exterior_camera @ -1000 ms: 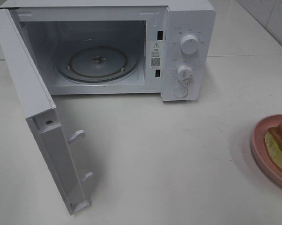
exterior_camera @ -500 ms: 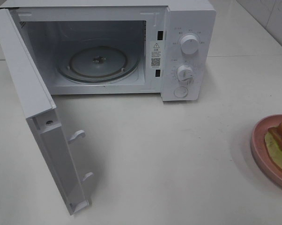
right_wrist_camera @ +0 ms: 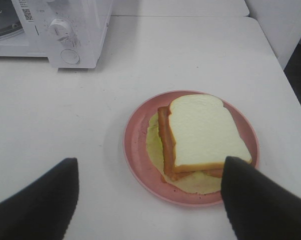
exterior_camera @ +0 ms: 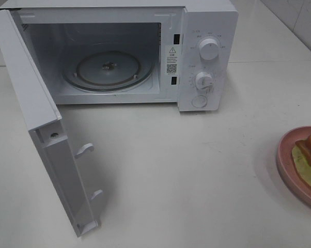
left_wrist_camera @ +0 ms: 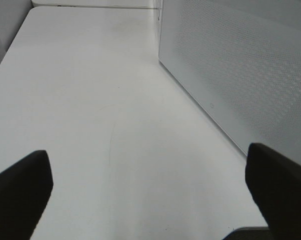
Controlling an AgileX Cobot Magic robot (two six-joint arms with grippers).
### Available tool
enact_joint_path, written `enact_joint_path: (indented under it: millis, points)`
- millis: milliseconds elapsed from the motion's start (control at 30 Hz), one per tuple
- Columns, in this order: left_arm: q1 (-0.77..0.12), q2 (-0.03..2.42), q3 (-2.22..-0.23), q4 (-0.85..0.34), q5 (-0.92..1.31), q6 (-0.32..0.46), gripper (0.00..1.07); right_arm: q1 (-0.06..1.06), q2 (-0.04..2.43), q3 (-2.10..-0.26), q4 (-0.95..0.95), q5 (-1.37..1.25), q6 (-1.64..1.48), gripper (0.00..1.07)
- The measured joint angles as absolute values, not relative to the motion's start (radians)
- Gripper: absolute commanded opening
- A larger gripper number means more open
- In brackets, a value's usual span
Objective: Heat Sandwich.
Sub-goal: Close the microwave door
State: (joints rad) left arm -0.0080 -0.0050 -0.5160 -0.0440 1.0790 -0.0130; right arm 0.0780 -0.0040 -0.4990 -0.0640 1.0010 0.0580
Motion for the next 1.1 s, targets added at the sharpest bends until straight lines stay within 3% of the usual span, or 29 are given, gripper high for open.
enact_joint_path:
  millis: [1100]
  points:
    - [-0.008,-0.005,-0.516,-0.044,1.079,-0.013,1.00,0.078,-0.004,-0.499,-0.064,1.001,0.058,0.75]
